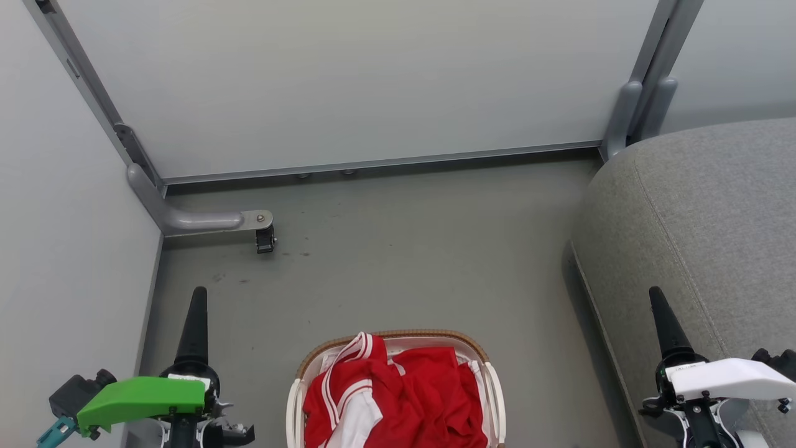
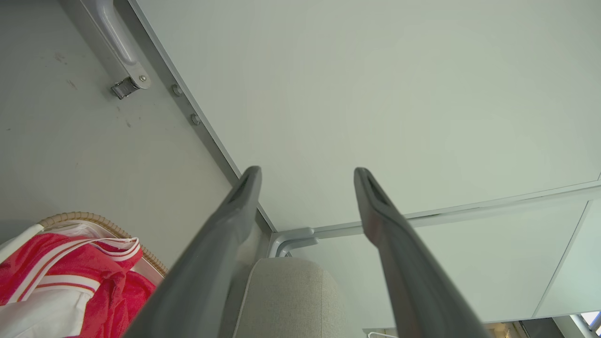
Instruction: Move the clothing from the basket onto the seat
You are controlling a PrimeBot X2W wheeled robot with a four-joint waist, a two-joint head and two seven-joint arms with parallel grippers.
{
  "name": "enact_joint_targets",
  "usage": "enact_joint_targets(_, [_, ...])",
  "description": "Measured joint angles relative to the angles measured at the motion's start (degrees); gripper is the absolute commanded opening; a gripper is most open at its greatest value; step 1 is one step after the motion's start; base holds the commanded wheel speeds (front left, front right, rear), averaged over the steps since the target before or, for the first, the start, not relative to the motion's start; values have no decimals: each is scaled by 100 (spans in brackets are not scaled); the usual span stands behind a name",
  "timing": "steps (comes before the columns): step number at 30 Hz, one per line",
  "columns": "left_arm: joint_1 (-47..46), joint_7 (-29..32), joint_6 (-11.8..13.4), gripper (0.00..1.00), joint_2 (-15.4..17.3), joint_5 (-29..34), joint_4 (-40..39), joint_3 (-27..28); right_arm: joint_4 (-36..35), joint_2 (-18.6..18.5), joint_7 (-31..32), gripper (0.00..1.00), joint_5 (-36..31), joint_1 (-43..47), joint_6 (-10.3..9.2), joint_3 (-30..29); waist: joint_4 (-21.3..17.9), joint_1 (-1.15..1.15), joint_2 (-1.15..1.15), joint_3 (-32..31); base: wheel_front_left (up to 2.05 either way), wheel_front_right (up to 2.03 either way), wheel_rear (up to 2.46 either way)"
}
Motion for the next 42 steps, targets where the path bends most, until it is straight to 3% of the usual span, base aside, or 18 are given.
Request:
enact_joint_targets(17, [1, -346, 25, 100, 10, 1736, -238, -294, -413, -25, -344, 100, -1974, 5, 0, 151, 8, 0, 0, 9, 0, 0, 0])
enact_joint_targets(24, [8, -471, 222, 100, 12, 2618, -245, -474, -417, -31, -460, 100, -2700, 30, 0, 265, 13, 0, 0, 15, 0, 0, 0])
enact_joint_targets(42, [94, -750, 380, 100, 18, 3886, -103, -614, -311, -45, -750, 100, -3927, 52, 0, 358, 34, 0, 0, 4, 0, 0, 0])
